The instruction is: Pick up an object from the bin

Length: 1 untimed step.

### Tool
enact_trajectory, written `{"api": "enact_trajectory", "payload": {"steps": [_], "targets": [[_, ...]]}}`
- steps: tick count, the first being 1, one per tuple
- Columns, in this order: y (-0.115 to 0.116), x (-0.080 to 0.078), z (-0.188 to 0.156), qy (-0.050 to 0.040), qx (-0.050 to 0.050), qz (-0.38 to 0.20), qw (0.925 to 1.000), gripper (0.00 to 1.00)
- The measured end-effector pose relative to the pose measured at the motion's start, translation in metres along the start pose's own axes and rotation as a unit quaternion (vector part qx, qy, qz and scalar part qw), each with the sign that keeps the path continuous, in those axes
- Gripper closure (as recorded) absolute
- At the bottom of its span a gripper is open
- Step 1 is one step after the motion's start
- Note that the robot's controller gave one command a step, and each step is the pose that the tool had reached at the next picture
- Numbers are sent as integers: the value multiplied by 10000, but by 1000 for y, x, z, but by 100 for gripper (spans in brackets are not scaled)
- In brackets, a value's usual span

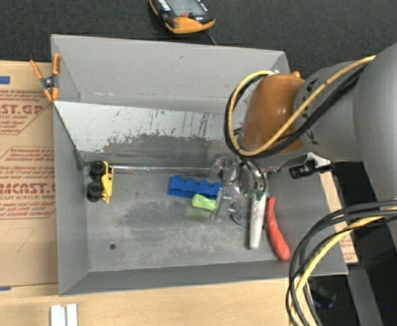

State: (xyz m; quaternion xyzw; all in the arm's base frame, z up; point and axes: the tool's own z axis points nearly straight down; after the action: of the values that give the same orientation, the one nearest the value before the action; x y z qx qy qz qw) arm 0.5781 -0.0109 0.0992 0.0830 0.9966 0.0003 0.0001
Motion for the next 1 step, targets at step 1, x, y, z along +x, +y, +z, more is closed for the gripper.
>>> {"api": "enact_trajectory", "payload": {"steps": [1], "targets": [[19, -1, 29, -60, -5, -10, 10000, 0]]}}
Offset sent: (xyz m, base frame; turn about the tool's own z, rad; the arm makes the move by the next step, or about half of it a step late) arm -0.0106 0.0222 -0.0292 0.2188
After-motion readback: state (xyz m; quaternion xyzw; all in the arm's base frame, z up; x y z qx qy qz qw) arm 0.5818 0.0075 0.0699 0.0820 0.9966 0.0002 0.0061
